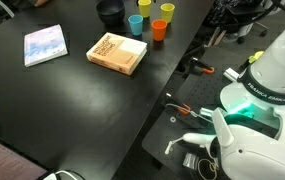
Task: Stack up the plastic cups
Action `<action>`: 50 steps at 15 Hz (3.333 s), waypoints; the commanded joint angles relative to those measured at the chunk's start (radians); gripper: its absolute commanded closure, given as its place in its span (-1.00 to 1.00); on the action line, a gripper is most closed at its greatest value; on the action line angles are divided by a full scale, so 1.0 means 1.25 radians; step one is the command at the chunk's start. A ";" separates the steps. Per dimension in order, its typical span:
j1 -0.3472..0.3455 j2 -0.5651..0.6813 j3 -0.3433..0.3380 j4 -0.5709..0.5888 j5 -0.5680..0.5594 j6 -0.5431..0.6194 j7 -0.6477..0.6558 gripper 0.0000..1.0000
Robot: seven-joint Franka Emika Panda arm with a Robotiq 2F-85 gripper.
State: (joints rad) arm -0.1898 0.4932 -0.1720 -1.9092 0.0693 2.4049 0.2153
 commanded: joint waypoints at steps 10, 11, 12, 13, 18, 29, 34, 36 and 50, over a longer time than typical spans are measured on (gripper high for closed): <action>-0.019 0.090 0.032 0.073 0.090 -0.037 -0.024 -1.00; -0.019 0.095 0.032 0.077 0.091 -0.043 -0.024 -1.00; -0.020 0.098 0.034 0.080 0.094 -0.049 -0.026 -1.00; -0.019 0.101 0.034 0.083 0.093 -0.054 -0.026 -1.00; -0.020 0.116 0.039 0.110 0.093 -0.104 -0.037 -0.48; -0.028 0.139 0.045 0.153 0.112 -0.166 -0.044 1.00; -0.034 0.137 0.046 0.174 0.128 -0.209 -0.047 0.96; -0.035 0.126 0.037 0.181 0.120 -0.241 -0.038 0.97; -0.090 0.106 -0.041 0.333 0.104 -0.354 0.032 0.97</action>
State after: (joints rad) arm -0.2843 0.6050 -0.2144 -1.5474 0.2018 1.9934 0.2231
